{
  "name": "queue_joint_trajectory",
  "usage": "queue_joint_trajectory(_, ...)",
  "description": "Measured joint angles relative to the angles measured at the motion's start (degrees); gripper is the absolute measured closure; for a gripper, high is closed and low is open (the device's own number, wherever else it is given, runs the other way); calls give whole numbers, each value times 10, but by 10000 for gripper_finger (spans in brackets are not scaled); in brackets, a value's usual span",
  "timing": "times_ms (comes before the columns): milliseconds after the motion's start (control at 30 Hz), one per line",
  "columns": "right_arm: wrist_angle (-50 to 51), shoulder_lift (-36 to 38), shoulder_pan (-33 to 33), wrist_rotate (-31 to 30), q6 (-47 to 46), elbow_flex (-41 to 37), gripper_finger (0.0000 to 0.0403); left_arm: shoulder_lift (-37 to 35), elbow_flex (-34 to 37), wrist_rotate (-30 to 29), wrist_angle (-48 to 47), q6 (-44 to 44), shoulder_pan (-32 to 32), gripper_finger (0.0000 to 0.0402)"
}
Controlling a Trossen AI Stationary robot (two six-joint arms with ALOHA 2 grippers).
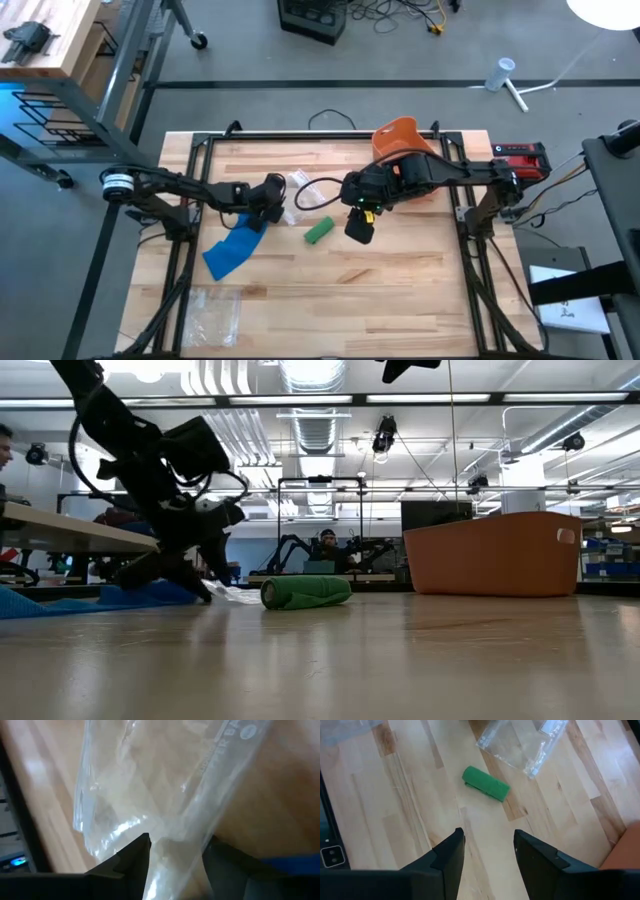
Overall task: Roll bandage
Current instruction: Open the right transparent zip bag
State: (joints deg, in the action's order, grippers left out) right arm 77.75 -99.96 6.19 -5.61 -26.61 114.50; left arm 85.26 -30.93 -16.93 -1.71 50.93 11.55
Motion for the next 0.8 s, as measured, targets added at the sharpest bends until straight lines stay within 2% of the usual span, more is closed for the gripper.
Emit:
queue_joint_trajectory(233, 1, 1, 3, 2, -6, 2, 248, 36, 1, 14, 90, 11, 2, 262)
queue_joint_trajectory(367, 1, 1, 2, 7, -6, 20, 255, 88, -10, 15, 129, 2, -2, 319)
queue_joint_trajectory(500, 2, 1, 2, 4, -4, 68, 263, 111, -45, 5, 115, -44, -16, 390)
queue_joint_trajectory(600, 11, 1, 1, -15, 13, 125, 270, 107, -85, -3, 102, -74, -22, 392)
queue_joint_trajectory(733, 32, 4, 1, -76, 51, 204, 279, 57, -152, -18, 70, -97, -22, 400)
queue_joint_trajectory(800, 19, 25, 1, -116, 68, 195, 283, 36, -184, -20, 33, -113, -22, 401)
